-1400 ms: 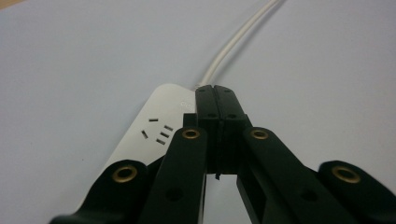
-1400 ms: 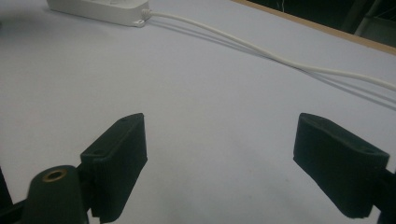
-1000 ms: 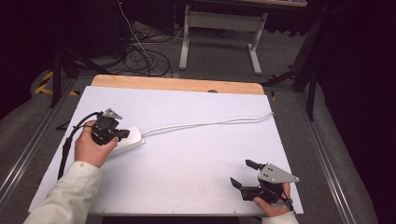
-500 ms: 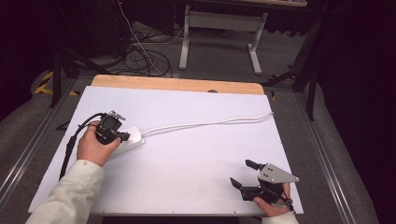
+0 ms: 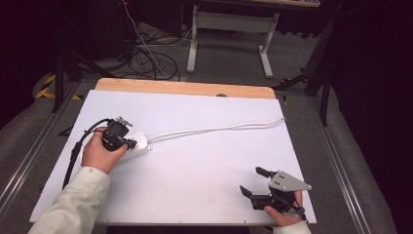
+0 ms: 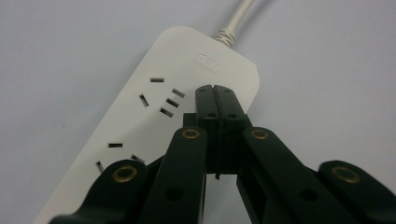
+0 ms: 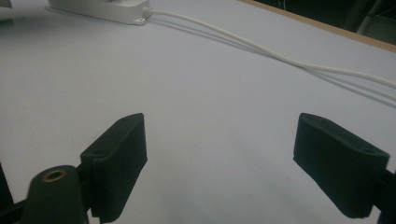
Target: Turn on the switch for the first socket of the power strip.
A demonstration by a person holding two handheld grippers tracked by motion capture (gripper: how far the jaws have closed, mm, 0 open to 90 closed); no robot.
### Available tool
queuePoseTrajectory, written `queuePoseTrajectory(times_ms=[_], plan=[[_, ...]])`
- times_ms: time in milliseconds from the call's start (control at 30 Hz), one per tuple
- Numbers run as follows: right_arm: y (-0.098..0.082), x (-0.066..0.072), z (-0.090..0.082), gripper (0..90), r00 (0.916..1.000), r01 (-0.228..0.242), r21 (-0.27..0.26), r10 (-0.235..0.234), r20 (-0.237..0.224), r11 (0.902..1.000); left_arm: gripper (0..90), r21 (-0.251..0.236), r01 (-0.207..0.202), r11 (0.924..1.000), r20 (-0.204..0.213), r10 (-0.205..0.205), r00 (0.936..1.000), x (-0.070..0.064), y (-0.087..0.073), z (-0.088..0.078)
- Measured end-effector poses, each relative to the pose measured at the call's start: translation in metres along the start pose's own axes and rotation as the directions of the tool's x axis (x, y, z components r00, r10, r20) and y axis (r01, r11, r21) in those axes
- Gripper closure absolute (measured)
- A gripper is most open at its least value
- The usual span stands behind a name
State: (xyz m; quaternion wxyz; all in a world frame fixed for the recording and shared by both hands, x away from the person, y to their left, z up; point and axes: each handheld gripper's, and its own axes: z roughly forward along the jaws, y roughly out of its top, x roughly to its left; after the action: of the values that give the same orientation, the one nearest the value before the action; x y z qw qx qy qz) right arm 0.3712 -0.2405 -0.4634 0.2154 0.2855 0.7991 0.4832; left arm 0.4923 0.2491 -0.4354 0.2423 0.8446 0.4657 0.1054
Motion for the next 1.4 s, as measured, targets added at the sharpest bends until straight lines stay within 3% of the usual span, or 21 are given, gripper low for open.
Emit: queuePoseTrajectory(times_ms=[200,667,1400], plan=[[0.0001,0.0002,0.0,17.7,1.0,0.001,0.0,-0.001,0.0,1.0,90.0,-0.006,-0.013,0.9999,-0.022,0.013,0.9997,-0.0018,-0.0005,0.0001],[0.0,0.0005,0.0006,17.7,1.0,0.003,0.003,-0.003,-0.003,1.0,90.0,-0.011,-0.014,0.9998,-0.022,0.013,0.9997,-0.0027,-0.0008,0.0012],[0.0001,0.0016,0.0004,17.7,1.0,0.006,0.004,-0.006,-0.006,1.0,90.0,-0.034,-0.034,0.9988,-0.06,0.032,0.9977,-0.0074,-0.0057,0.0032]])
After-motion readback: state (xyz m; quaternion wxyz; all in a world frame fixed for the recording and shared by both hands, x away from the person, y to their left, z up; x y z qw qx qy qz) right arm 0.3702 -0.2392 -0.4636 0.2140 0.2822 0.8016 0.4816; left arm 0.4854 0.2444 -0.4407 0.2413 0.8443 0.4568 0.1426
